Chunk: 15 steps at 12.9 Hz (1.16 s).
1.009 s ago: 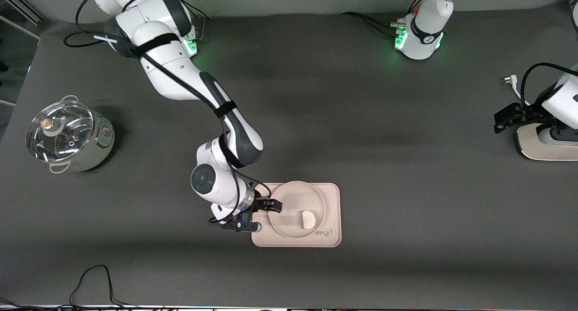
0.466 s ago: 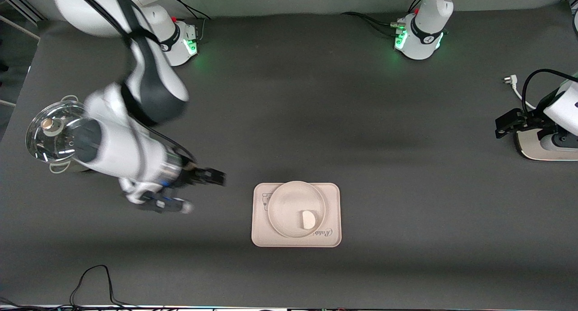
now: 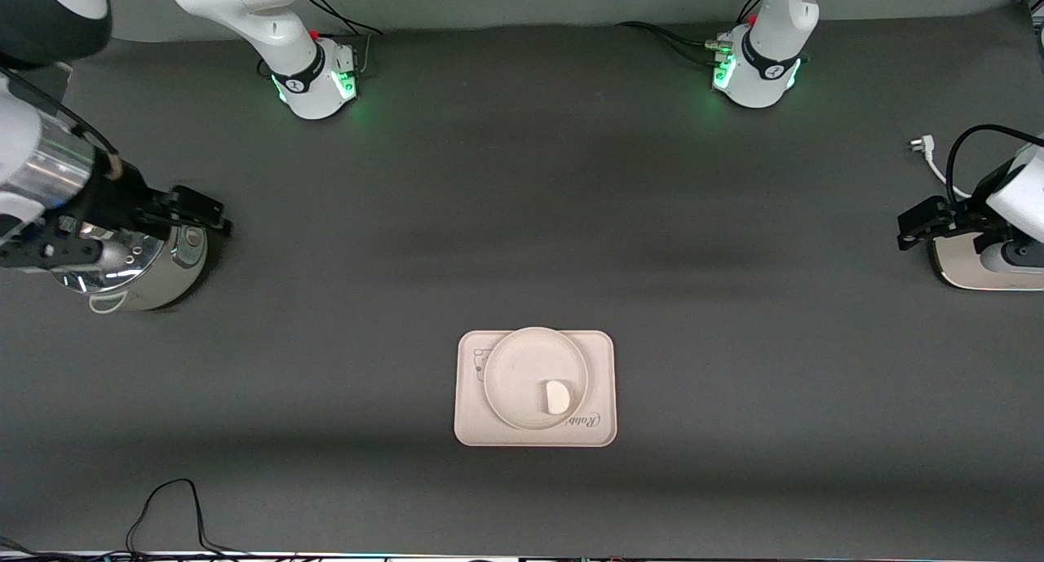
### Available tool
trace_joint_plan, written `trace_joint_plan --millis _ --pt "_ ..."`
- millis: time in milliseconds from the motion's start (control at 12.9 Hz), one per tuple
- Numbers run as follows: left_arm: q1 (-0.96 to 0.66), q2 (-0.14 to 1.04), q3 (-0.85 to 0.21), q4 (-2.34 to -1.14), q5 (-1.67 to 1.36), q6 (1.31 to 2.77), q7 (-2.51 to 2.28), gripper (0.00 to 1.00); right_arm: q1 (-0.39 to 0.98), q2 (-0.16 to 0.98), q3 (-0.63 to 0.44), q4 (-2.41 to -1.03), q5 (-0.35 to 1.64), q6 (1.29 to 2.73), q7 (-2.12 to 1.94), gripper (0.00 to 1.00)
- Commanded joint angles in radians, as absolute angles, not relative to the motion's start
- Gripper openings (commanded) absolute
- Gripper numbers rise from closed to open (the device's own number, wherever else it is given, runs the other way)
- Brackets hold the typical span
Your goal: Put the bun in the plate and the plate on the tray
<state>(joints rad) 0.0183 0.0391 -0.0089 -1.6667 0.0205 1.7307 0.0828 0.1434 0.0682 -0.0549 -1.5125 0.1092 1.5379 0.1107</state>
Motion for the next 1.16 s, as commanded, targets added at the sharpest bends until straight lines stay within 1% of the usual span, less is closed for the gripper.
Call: trace_joint_plan --millis 0,233,621,1087 --pt "0.021 0.044 -0.005 -1.649 0.02 1.717 0.113 1.0 0.117 0.032 -0.081 -1.568 0.058 1.552 0.005 1.0" --pt "0.018 0.052 -0.005 -1.646 0.017 1.721 0.11 1.0 0.117 0.044 -0.143 -1.569 0.017 1.577 -0.02 1.0" --pt "0.018 0.055 -0.005 -1.644 0.021 1.669 0.114 1.0 0.117 0.035 -0.147 -1.577 -0.02 1.598 -0.02 1.0" --pt "0.003 0.064 -0.011 -1.632 0.018 1.655 0.112 1.0 0.118 0.04 -0.156 -1.578 -0.02 1.585 -0.017 1.0"
